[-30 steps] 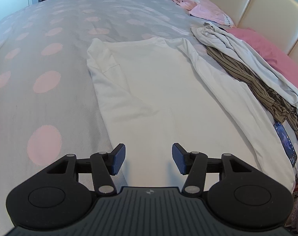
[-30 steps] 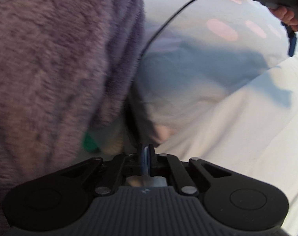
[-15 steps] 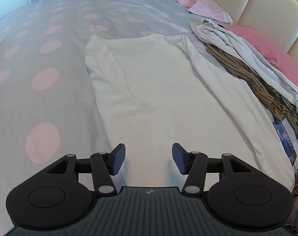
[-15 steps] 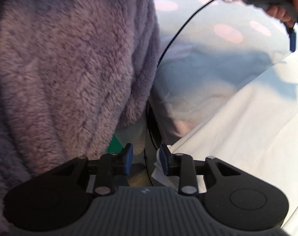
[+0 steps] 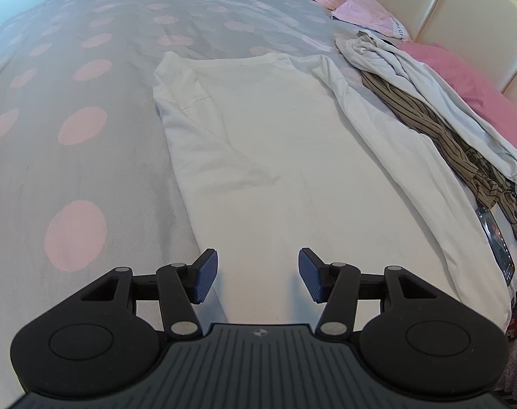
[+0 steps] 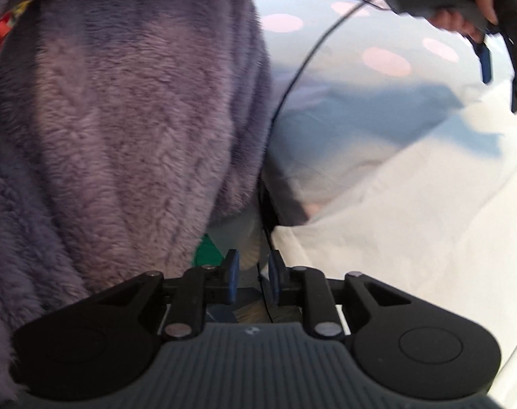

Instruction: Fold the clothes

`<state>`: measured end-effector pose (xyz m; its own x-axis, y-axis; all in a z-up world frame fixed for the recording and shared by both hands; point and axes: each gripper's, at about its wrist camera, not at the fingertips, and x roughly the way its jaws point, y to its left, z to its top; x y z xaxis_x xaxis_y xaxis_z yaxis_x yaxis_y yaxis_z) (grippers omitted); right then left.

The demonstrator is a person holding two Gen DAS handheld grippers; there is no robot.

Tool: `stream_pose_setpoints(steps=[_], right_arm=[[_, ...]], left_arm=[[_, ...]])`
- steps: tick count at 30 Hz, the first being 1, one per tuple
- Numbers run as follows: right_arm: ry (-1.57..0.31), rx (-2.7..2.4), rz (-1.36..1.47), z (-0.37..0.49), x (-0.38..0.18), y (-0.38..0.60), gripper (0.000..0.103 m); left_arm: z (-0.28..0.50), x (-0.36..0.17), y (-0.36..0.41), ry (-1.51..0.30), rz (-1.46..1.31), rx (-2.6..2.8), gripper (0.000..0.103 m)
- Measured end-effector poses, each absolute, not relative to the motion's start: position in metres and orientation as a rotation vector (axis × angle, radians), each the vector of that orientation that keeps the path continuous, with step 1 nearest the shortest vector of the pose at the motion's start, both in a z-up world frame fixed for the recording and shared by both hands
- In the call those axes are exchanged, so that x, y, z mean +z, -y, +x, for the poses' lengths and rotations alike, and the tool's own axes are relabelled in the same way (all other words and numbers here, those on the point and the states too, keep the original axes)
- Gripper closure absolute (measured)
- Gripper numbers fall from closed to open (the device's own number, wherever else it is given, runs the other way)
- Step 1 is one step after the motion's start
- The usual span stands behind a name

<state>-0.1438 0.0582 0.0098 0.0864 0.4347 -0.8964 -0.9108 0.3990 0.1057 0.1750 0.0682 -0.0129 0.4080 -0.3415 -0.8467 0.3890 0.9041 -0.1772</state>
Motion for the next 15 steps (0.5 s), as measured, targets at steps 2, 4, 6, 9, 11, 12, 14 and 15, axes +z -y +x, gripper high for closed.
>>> stream_pose_setpoints(steps=[2,4,6,9,11,12,14,15], right_arm=[[-1.050,1.030,-0.556,-0.135,0.012,-0.055,0.081],[-1.052,0.965,-0.541,-0.129,0.012,-0.044,0.081],[-1.058,0.887,-0.504,-0.128,0.015,-0.014,0.081],[-1.088,0.775,-0.441,-0.129,0.010,0.048,0.081],[-1.117,0.733,-0.405,-0.123,0.000,0.084,0.080],[-1.133,0.717,-0.383,-0.120,-0.005,0.090,0.080],[-1.167,0.693,-0.324,-0.106,-0.022,0.098,0.080],[-1.183,0.684,-0.277,-0.102,-0.031,0.103,0.078]], left_arm=[[0.168,-0.011,-0.070,-1.053,0.062,-0.478,0.052],[0.159,-0.009,-0.074,-1.046,0.074,-0.491,0.052],[0.148,-0.009,-0.079,-1.046,0.091,-0.492,0.052],[0.131,-0.009,-0.085,-1.056,0.115,-0.488,0.052],[0.119,-0.009,-0.088,-1.066,0.121,-0.485,0.052],[0.113,-0.009,-0.090,-1.072,0.124,-0.483,0.052],[0.100,-0.009,-0.091,-1.084,0.135,-0.487,0.052],[0.094,-0.009,-0.091,-1.090,0.140,-0.491,0.052]])
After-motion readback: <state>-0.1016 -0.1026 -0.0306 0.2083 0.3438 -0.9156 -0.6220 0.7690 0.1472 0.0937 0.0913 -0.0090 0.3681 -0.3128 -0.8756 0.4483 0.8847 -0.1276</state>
